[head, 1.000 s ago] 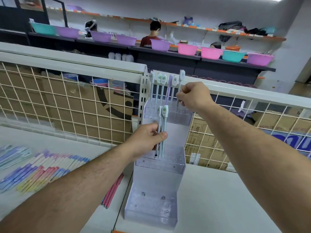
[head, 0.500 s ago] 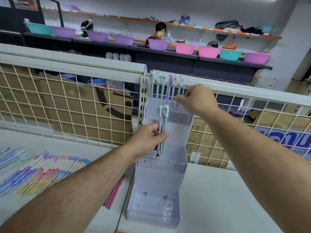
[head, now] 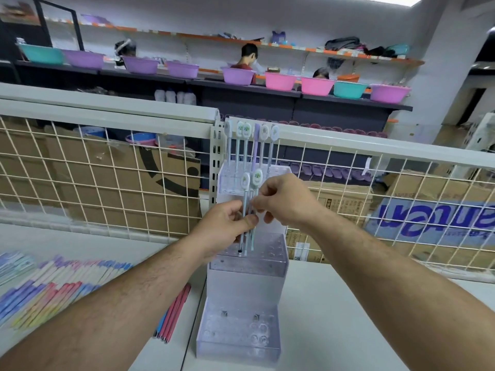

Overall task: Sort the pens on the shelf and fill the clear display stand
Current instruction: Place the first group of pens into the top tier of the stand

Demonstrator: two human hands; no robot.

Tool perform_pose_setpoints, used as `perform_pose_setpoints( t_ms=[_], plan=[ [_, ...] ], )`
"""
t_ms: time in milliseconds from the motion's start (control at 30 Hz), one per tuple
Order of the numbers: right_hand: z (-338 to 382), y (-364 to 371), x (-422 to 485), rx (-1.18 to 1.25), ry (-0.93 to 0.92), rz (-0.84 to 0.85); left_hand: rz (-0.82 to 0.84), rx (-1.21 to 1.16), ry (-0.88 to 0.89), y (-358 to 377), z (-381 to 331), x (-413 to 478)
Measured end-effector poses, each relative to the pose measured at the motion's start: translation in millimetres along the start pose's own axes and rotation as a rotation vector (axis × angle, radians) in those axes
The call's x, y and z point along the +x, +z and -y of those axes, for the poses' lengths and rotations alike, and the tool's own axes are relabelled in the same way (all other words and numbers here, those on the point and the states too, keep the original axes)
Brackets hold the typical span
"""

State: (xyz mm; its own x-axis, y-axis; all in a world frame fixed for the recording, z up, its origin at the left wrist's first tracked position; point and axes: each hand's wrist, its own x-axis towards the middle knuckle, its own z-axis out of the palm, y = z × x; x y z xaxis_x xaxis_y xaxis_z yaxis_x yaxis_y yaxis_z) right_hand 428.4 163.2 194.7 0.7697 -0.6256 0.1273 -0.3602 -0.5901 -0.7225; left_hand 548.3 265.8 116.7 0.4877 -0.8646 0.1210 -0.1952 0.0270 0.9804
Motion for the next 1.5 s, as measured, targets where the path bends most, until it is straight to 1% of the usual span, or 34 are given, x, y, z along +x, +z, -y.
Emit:
perform_pose_setpoints(
  t_ms=[100,267,333,400,500,733,833,1067,1200,1267,1333,1367,1433,1500],
  plan=[
    [7,-17,3,0.105,0.021,-0.098,-0.019,-0.025,-0.012,0,0,0],
    [18,-63,23,0.286,0.005,-0.452,-0.021,-0.018,-0.048,-2,-2,-1],
    [19,-72,35,0.275,0.003,-0.542,-0.019,-0.009,-0.057,-3,-2,0],
    [18,-74,45,0.226,0.015,-0.559,-0.01,-0.005,-0.058,-3,-2,-1],
    [16,-67,53,0.156,0.015,-0.524,-0.008,0.002,-0.053,-3,-1,-1],
    [21,-59,61,0.027,-0.036,-0.535,0.002,0.011,-0.053,-3,-1,-1],
    [19,-57,63,-0.033,-0.034,-0.506,0.006,0.016,-0.055,-4,-1,-1],
    [8,-47,63,-0.181,0.045,-0.304,0.01,0.029,-0.058,-4,-3,-2],
    [4,-46,64,-0.196,0.058,-0.304,0.01,0.046,-0.061,-5,-3,-2],
    [4,-46,60,-0.255,0.075,-0.325,0.01,0.039,-0.06,-5,-3,-3],
    [6,-43,48,-0.24,0.049,-0.331,0.01,0.035,-0.061,-5,-3,-4],
    [7,-40,40,-0.186,0.025,-0.286,0.01,0.028,-0.063,-5,-4,-4],
    [9,-33,21,-0.081,0.006,-0.097,0.015,-0.009,-0.066,-4,-6,-6],
    [9,-22,6,-0.064,-0.005,0.08,0.02,-0.036,-0.055,-3,-9,-6]
  ],
)
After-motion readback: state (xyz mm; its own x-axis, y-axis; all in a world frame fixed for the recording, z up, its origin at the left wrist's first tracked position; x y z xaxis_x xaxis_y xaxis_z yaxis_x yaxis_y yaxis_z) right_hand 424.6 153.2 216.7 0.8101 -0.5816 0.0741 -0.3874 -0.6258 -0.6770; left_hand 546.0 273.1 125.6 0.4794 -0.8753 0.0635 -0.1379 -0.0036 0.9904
